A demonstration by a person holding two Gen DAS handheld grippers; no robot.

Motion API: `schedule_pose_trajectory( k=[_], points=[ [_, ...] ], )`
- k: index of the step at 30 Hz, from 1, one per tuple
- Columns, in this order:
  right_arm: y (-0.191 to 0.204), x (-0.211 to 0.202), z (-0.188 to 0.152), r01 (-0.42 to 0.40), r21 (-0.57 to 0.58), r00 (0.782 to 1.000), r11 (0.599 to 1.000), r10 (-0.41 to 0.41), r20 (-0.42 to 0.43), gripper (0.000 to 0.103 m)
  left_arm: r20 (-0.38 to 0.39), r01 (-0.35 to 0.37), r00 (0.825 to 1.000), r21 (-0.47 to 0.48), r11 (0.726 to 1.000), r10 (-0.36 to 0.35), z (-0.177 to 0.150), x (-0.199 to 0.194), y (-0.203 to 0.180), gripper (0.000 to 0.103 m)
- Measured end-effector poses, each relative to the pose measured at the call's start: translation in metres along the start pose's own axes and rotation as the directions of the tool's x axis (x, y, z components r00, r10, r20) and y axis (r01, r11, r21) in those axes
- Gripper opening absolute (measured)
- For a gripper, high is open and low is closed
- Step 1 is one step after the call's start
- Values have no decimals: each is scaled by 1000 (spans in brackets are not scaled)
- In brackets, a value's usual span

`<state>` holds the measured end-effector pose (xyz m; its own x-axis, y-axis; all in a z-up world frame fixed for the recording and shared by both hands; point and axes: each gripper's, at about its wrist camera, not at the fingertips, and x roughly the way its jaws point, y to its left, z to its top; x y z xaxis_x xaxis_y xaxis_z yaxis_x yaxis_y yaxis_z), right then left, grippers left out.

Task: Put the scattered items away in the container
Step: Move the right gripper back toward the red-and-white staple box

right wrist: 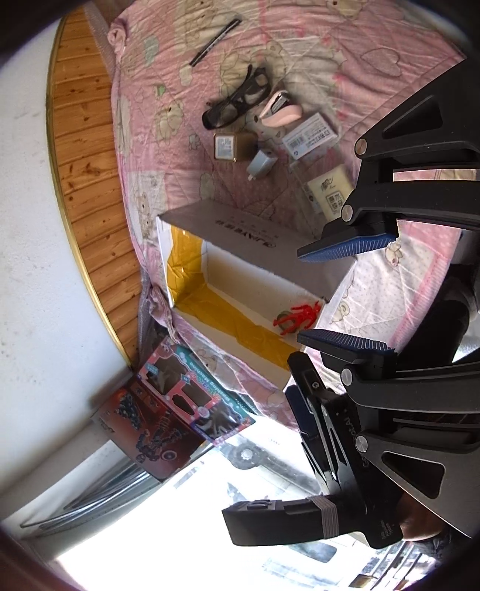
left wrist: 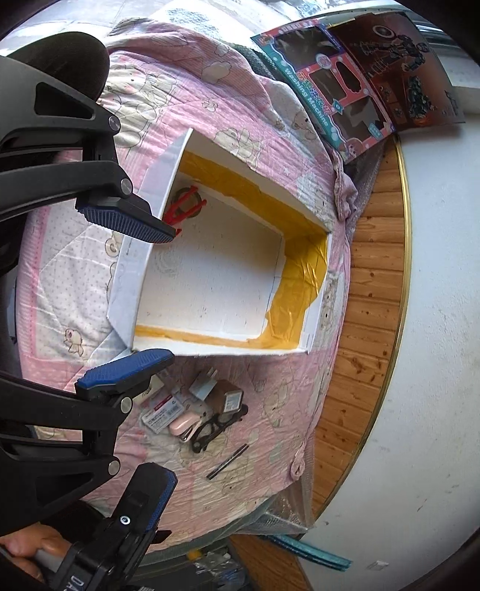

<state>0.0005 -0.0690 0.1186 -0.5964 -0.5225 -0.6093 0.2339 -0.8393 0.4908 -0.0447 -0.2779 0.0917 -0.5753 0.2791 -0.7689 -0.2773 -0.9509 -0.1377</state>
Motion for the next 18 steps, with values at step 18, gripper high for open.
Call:
schedule_pose_trajectory(
  k=[18],
  points=[
    [-121,26,-10,219,127,970,967,-203,-132,42,-183,147,977,189,971,-112,-25,99,-113,61]
  ],
)
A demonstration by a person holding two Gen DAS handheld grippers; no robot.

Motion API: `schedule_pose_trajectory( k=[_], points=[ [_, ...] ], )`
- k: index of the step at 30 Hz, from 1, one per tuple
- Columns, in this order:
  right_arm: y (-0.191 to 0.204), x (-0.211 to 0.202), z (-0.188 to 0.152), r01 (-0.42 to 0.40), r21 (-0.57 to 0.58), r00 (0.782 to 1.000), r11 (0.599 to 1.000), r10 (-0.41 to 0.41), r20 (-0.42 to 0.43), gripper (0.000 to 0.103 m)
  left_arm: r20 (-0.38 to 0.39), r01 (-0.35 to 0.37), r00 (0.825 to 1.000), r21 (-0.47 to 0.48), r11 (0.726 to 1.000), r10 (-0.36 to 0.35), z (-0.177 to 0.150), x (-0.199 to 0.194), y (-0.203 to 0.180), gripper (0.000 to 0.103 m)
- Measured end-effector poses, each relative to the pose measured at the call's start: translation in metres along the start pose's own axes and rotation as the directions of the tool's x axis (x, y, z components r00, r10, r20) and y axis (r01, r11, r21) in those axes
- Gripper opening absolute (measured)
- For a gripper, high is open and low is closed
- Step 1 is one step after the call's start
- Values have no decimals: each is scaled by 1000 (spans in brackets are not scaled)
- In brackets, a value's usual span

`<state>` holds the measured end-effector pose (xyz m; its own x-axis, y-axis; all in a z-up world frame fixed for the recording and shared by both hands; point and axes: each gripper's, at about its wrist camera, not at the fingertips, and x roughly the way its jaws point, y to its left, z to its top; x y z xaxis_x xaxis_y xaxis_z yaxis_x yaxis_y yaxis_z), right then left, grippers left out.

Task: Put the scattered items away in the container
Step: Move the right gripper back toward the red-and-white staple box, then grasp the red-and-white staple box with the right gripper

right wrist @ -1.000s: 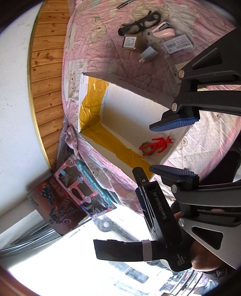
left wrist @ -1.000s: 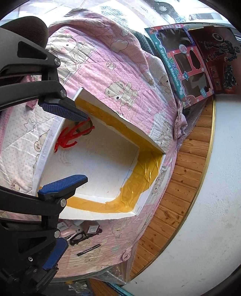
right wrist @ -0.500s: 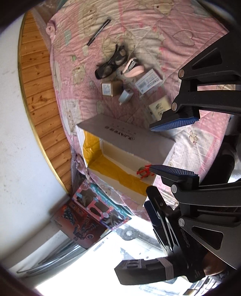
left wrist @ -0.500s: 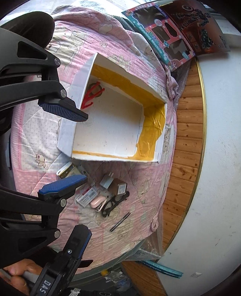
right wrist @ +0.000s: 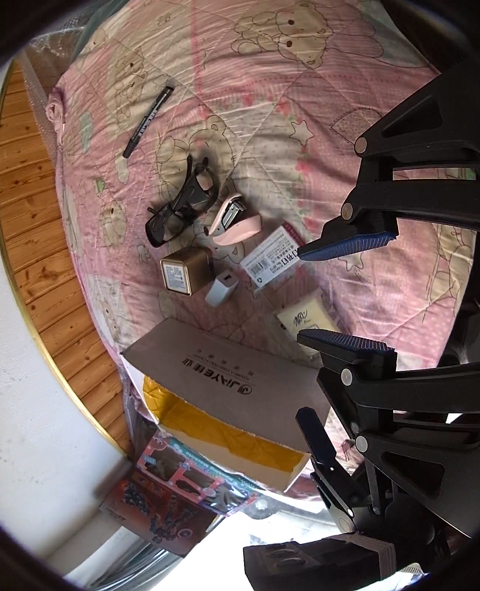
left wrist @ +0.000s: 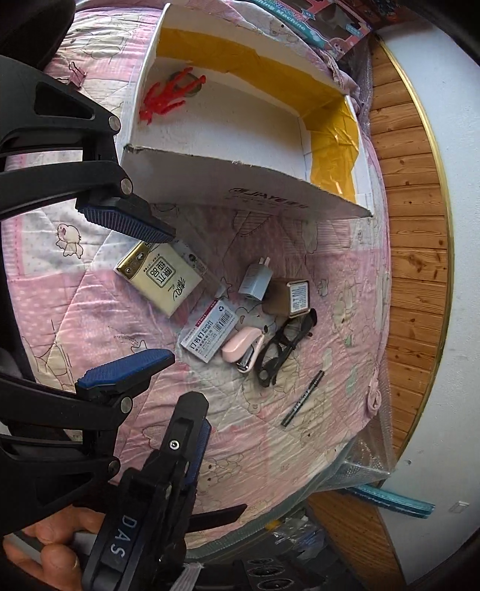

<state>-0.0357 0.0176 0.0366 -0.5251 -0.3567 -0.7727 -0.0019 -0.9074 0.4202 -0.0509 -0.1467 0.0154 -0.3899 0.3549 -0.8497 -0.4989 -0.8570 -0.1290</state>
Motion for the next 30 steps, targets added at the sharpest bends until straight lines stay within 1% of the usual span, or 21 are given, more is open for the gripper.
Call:
schedule_pose_trajectory(
  k=[4,9,13,14,15,16,18,19,20,22,23,24,25,27,29,30],
  points=[
    [-7,29,12,31,-56,997,998,-35,-68,42,-38,11,999,-19,1000,-12,0,31,9,61],
    [-10,71,21,69,-145,984,987,-91,-156,43,-82,6,997,43,999,-2,-3,61,8,61],
    [-11,102,22,96,-205,970,974,-138,-202,44,-112,-2,994,80,997,10,-11,83,11,61],
    [-11,108,22,102,-217,969,971,-147,-201,47,-104,-11,994,87,996,20,-12,86,11,62],
    [-9,110,23,113,-234,972,966,-157,-177,52,-88,-17,996,98,995,26,-14,87,11,64],
    [-7,113,24,125,-253,972,960,-169,-162,54,-79,-19,997,107,994,28,-14,88,10,69],
    [-7,120,26,145,-269,970,952,-190,-151,55,-66,-32,997,120,992,40,-14,93,9,71],
    [-9,124,26,139,-260,970,955,-185,-159,55,-64,-32,997,125,992,40,-14,94,9,72],
    [-13,127,25,130,-245,969,961,-175,-173,51,-65,-28,997,124,992,36,-13,96,10,72],
    [-17,125,25,145,-229,970,963,-184,-160,36,-82,-13,996,101,995,21,-11,101,15,72],
    [-19,122,25,144,-220,970,965,-182,-162,25,-84,-8,996,82,997,15,-10,103,17,69],
    [-24,118,26,126,-193,974,973,-159,-162,17,-82,-1,997,58,998,5,-9,103,20,66],
    [-30,114,27,108,-156,977,982,-133,-164,16,-80,11,997,32,999,-9,-9,103,23,63],
    [-40,107,26,67,-86,982,994,-81,-169,16,-80,30,996,-17,999,-31,-9,102,29,61],
    [-49,103,24,33,-26,984,999,-37,-177,16,-83,41,996,-41,998,-44,-9,100,31,58],
    [-52,103,23,18,3,984,1000,-17,-179,18,-83,40,996,-47,998,-44,-10,98,31,57]
  ],
)
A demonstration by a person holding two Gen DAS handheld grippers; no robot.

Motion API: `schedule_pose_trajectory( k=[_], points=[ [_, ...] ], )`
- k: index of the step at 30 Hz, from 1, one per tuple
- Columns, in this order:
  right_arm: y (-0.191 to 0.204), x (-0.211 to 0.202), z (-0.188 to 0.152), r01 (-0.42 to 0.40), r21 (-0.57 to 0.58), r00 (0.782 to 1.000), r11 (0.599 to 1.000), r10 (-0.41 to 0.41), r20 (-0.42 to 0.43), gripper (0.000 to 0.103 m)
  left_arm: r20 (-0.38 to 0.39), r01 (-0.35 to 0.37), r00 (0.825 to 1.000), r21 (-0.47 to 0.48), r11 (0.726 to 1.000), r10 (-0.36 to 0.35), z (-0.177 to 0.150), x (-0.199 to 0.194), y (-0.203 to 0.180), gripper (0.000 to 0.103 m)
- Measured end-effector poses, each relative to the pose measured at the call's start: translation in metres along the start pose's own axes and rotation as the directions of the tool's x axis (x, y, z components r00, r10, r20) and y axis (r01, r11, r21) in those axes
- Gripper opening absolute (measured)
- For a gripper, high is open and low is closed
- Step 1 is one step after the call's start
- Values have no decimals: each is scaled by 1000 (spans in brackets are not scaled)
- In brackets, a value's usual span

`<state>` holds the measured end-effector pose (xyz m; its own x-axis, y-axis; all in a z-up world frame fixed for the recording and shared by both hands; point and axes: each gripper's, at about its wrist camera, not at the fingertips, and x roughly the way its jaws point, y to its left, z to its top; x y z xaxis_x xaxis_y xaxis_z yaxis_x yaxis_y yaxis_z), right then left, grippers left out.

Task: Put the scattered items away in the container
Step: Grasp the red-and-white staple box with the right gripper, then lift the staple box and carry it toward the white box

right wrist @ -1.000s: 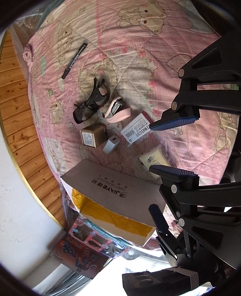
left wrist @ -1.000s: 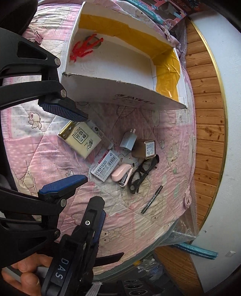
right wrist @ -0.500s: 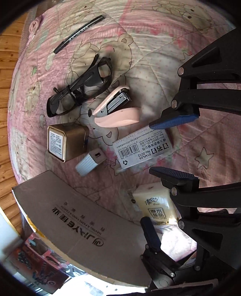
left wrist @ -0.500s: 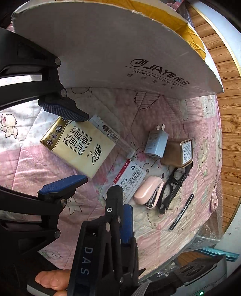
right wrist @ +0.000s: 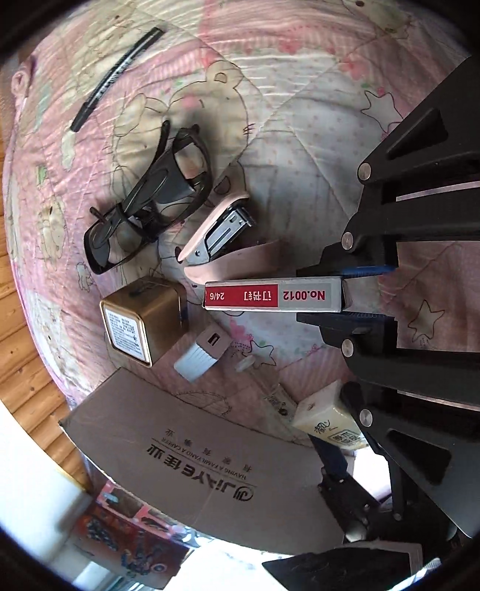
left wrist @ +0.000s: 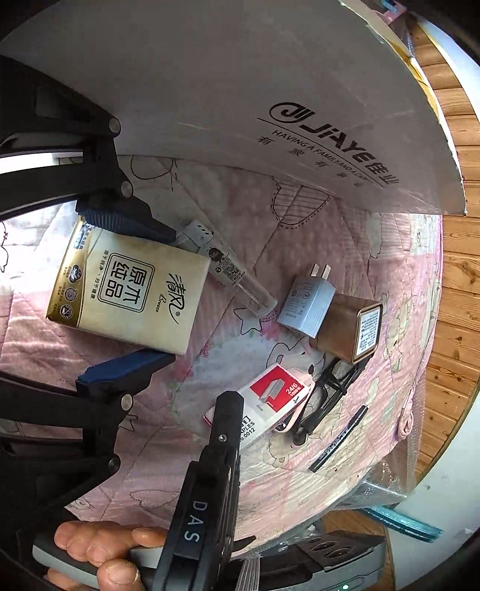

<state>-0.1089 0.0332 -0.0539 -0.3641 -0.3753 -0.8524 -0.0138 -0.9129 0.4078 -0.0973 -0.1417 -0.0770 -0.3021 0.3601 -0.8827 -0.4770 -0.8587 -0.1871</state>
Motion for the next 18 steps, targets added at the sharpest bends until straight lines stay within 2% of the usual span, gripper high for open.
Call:
schedule_pose_trajectory(
  k=[5,7,8,18],
  points=[
    [-3,-3,-1,-25,45,999,999,24,20,27,-7,22,1000,-54,998,-22,-4,-5,4,56],
    [0,-4,0,-18,30,1000,999,18,26,23,-7,27,1000,-64,998,-27,-6,-8,5,56],
    [1,-5,-1,-15,24,999,1000,15,28,16,-6,27,1000,-69,997,-28,-6,-10,5,55],
    [4,-21,-14,-4,11,999,1000,3,38,16,3,7,1000,-84,996,-7,-4,-22,-2,55]
  ],
)
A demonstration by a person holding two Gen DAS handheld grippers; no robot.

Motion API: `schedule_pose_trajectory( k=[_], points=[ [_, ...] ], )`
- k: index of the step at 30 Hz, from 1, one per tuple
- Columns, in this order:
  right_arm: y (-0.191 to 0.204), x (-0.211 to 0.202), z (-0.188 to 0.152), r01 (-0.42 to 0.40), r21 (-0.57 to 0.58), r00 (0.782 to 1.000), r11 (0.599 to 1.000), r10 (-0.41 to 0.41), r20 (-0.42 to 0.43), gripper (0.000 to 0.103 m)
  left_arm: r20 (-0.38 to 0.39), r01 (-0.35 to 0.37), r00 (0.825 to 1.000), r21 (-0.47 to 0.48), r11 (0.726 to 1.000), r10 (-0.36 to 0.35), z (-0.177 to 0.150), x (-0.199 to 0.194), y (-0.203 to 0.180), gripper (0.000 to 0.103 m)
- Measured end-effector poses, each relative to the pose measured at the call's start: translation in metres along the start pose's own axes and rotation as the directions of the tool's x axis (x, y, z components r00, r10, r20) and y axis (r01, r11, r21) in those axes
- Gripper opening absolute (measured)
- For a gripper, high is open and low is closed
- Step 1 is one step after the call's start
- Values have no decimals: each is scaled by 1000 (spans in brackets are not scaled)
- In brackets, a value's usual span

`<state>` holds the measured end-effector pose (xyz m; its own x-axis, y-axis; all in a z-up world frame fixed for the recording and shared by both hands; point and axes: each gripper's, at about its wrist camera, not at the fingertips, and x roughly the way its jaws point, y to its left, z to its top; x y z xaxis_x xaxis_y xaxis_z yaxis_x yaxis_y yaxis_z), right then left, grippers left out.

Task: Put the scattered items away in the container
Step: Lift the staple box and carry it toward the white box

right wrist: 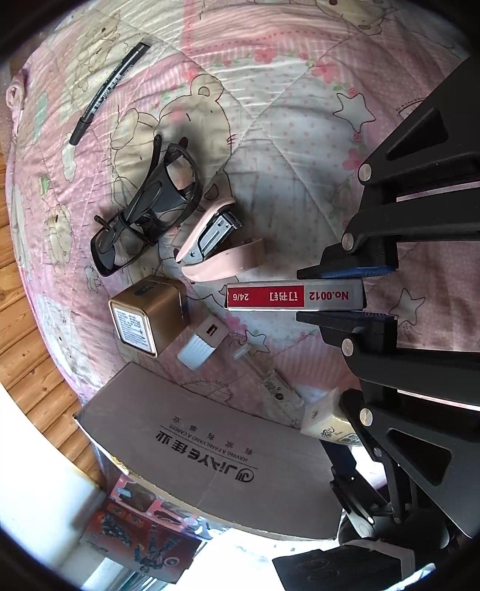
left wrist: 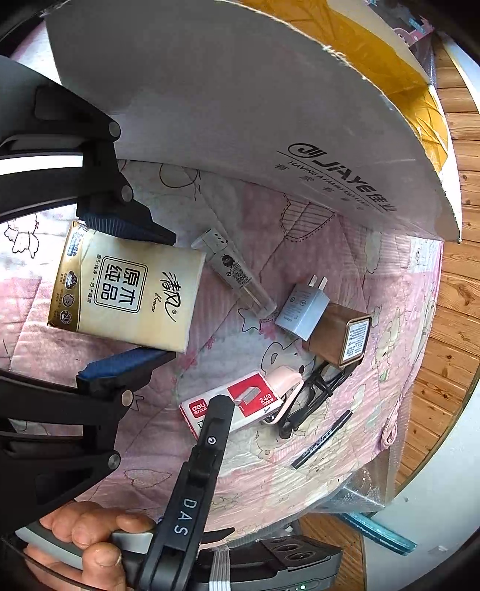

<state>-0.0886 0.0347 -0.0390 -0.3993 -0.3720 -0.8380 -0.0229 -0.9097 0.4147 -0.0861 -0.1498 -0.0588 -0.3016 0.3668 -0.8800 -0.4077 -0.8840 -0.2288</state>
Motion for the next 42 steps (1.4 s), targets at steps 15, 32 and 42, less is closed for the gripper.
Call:
schedule_pose_trajectory(
  k=[15,32,42],
  points=[
    [0,-26,-33,24,32,999,999,-26,36,16,44,-7,999,28,1000,5,-9,-34,-19,55],
    [4,-46,-59,25,44,998,999,-27,53,16,89,3,996,56,998,-8,-17,-60,-37,55],
    [11,-60,-72,21,46,997,999,-25,69,16,109,10,994,65,998,-17,-25,-73,-41,55]
  ],
)
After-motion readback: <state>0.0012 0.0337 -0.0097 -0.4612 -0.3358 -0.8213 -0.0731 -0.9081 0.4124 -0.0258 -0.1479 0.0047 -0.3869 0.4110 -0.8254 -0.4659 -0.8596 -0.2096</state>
